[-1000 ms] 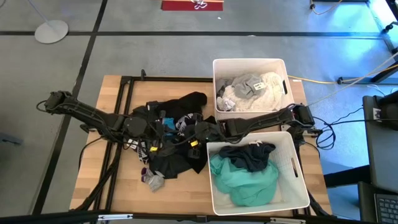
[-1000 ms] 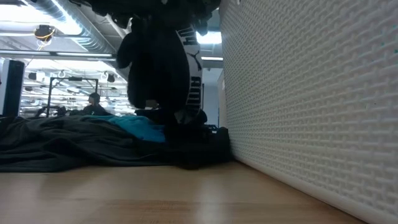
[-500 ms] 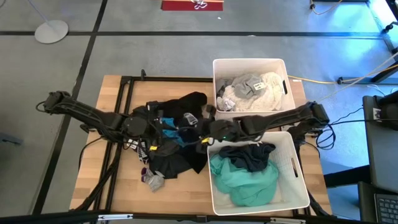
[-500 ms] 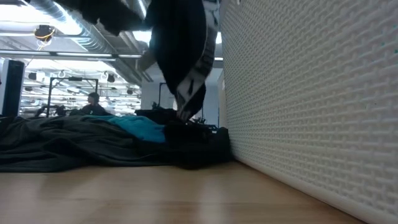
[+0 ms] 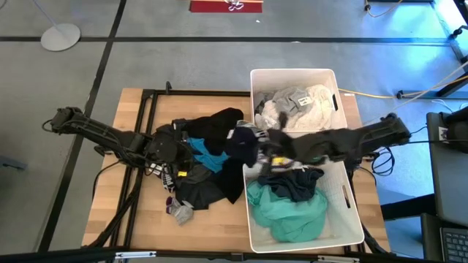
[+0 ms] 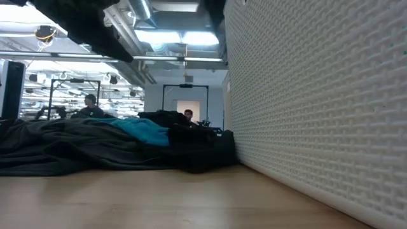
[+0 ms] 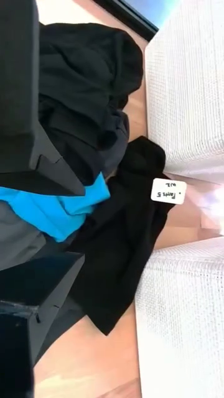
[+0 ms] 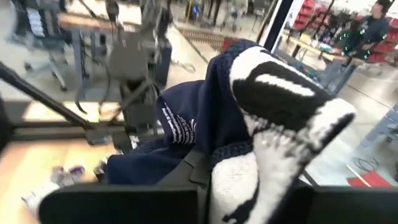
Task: Sort clothes
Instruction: Put the blue underwear into the bottom white laundry bin
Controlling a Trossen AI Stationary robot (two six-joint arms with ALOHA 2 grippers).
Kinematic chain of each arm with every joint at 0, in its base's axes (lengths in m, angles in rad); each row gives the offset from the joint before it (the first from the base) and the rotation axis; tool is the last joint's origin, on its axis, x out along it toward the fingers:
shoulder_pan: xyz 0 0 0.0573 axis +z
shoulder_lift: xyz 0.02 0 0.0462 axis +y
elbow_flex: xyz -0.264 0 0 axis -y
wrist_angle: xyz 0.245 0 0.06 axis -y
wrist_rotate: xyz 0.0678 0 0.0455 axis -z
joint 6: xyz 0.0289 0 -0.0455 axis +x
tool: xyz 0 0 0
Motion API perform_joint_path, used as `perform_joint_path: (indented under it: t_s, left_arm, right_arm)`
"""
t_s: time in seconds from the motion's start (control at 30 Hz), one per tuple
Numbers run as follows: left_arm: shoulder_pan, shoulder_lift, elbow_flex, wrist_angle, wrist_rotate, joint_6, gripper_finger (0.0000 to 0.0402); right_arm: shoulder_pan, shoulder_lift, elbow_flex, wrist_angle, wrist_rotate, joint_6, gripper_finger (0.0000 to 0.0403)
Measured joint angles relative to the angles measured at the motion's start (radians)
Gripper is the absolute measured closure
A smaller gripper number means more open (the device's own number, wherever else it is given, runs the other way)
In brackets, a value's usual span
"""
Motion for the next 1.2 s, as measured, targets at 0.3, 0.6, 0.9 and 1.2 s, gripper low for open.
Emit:
perform_joint_path:
  t_s: [0.3, 0.6, 0.9, 1.2]
  left_arm:
    - [0.000, 0.000, 0.000, 0.014, 0.000, -0.002, 0.0254]
    - [0.000, 0.000, 0.000, 0.015, -0.014, 0.010, 0.0254]
    - [0.000, 0.000, 0.000, 0.017, -0.024, 0.014, 0.0254]
    - [0.000, 0.001, 0.000, 0.045, -0.027, 0.005, 0.0254]
  right_arm:
    - [0.148, -0.165, 0.000, -0.135, -0.067, 0.114, 0.0366]
    - [0.309, -0.213, 0.000, -0.342, -0.161, 0.395, 0.0366]
    - [0.346, -0.184, -0.169, -0.444, -0.201, 0.704, 0.0365]
    - [0.345, -0.184, -0.471, -0.442, -0.173, 1.078, 0.0365]
